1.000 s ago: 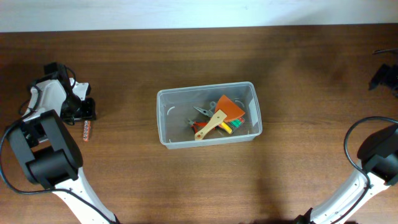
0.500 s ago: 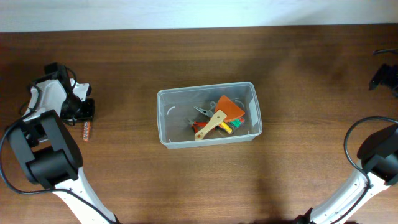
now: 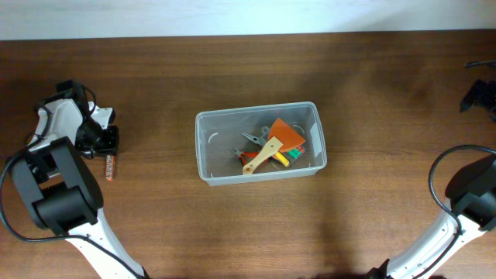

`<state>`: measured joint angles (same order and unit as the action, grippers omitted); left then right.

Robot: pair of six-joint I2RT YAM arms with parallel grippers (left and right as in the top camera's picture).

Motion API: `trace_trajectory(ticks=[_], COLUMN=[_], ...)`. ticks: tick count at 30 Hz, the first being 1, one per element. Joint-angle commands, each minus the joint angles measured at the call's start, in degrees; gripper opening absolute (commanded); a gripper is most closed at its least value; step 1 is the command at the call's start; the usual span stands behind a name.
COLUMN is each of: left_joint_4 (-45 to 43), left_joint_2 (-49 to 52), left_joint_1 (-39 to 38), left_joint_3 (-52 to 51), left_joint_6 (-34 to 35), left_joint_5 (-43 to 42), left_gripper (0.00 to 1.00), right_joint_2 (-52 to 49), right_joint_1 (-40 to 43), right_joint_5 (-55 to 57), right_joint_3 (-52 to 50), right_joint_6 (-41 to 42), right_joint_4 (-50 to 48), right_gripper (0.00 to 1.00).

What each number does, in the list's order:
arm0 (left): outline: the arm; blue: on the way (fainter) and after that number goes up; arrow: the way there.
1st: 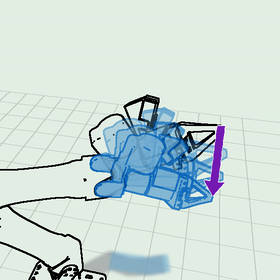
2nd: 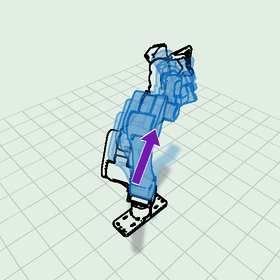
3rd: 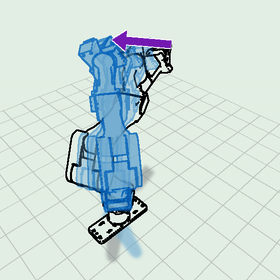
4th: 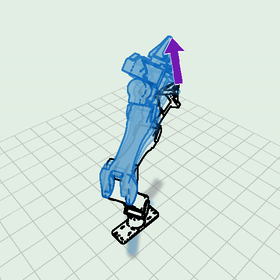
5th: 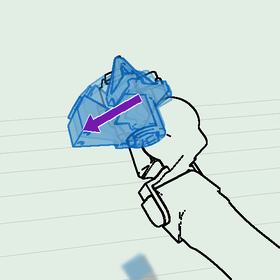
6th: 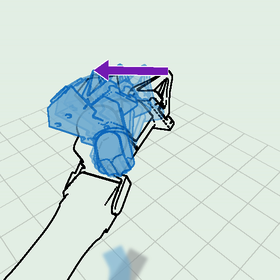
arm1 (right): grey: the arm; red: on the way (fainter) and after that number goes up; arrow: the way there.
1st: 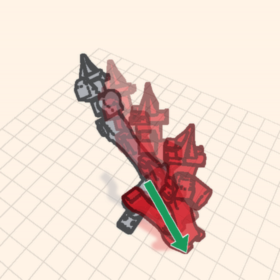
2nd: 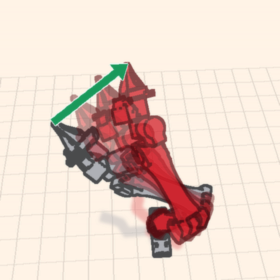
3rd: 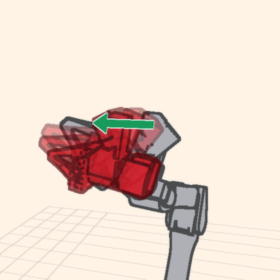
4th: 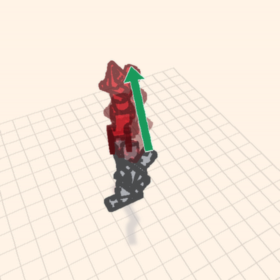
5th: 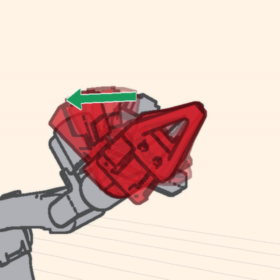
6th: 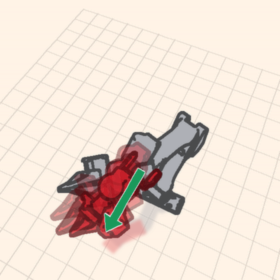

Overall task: Pack container
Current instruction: 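Lift the socket rail and carry it right over the container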

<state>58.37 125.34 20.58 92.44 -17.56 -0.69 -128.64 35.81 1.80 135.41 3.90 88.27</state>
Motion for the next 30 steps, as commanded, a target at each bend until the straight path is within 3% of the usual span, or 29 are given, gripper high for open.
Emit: trace_trajectory(ticks=[1, 10, 16, 21, 22, 30], left_joint_4=[1.11, 6.21, 9.07, 9.14, 9.07, 8.13], left_joint_2=[0.39, -4.70, -10.69, -15.96, -17.40, -18.29], left_joint_1=[0.02, -0.87, -7.08, -17.77, -22.88, -41.44], left_joint_3=[2.67, 12.41, 17.35, 19.93, 21.05, 21.49], left_joint_6=[-0.02, -0.04, -0.09, -0.09, -0.11, -2.12], left_joint_5=[-1.33, -7.19, -7.28, -7.28, -7.26, -7.06], left_gripper=[0.09, 0.05, 0.05, 0.05, 0.05, 0.05], right_joint_2=[0.94, 0.94, 0.94, 0.94, 0.94, 0.94], right_joint_1=[-0.28, -0.28, -0.28, -0.28, -0.28, -0.28], right_joint_5=[-0.28, -0.28, -0.28, -0.28, -0.28, -0.28], right_joint_3=[0.11, 0.11, 0.11, 0.11, 0.11, 0.11], right_joint_6=[0.24, 0.24, 0.24, 0.24, 0.24, 0.24], right_joint_4=[0.00, 0.00, 0.00, 0.00, 0.00, 0.00], right_gripper=[0.99, 0.99, 0.99, 0.99, 0.98, 0.99])
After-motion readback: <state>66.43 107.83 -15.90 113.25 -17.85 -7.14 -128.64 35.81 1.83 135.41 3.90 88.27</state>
